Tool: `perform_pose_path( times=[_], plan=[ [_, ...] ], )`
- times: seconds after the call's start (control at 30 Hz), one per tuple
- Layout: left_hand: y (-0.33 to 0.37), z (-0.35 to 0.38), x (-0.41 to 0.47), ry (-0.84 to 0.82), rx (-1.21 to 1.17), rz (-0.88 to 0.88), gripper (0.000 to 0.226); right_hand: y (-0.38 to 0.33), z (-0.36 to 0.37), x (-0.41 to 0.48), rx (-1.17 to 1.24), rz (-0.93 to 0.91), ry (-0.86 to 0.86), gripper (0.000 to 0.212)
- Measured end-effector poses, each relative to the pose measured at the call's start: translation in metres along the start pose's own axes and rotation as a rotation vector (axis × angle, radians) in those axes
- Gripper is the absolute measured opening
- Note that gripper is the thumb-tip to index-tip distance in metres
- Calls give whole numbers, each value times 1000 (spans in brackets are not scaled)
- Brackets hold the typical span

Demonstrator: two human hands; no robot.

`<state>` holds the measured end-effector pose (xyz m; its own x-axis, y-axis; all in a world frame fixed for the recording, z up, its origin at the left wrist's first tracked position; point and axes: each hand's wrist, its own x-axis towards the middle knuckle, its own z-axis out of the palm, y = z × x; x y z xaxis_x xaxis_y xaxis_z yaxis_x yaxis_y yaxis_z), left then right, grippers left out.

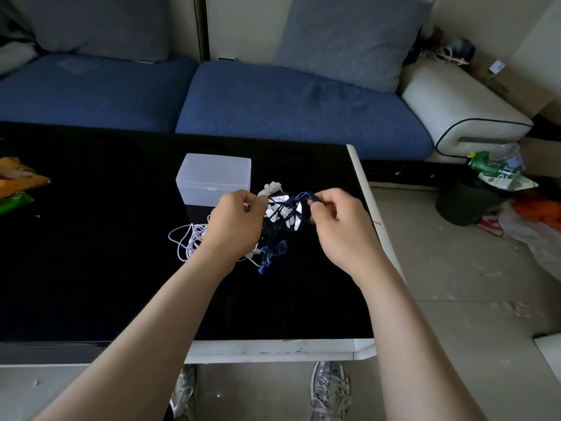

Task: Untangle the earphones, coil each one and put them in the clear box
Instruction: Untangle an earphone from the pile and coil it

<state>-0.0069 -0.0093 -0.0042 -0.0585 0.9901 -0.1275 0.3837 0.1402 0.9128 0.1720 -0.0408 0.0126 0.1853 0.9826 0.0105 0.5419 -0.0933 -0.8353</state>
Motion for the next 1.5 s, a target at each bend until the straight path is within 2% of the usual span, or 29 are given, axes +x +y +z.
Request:
perform_pose_path(
  times=[0.13,0.27,0.33,0.43,0.5,0.6,0.67,0.87,0.97,1.03,1.27,1.37,1.5],
  plan=[
    [-4,3,1,-29,50,1,42,-4,0,2,261,104,36,15],
    [-7,7,3,-38,124,-8,55,-10,-5,2,336,147,24,17],
    [-7,8,5,-56,121,10,46,-12,-6,1,372,160,-15,13],
    [-2,7,6,-171,31,68,23,-13,-6,-2,346,138,-65,7],
    [1,5,5,-293,12,114,23,-12,-6,-2,328,108,-63,10],
    [-3,4,3,-398,128,196,17,-11,-5,0,323,92,-43,15],
    [-6,3,4,-383,156,190,8,-12,-4,-1,309,94,-58,15],
    [-10,-2,7,-258,183,158,13,-11,-4,0,255,187,29,2],
    [-8,-1,8,-257,147,121,14,-8,-5,2,166,209,-25,22],
    [-5,-1,9,-263,141,75,19,-8,-4,2,119,225,-72,28],
    [5,0,10,-256,-70,-77,31,0,-1,2,-51,197,-150,22],
    [7,-1,10,-213,-108,-138,27,-4,1,0,-49,195,-199,7],
    [11,-3,7,-123,-130,-176,23,-8,3,0,-65,194,-200,22]
  ],
)
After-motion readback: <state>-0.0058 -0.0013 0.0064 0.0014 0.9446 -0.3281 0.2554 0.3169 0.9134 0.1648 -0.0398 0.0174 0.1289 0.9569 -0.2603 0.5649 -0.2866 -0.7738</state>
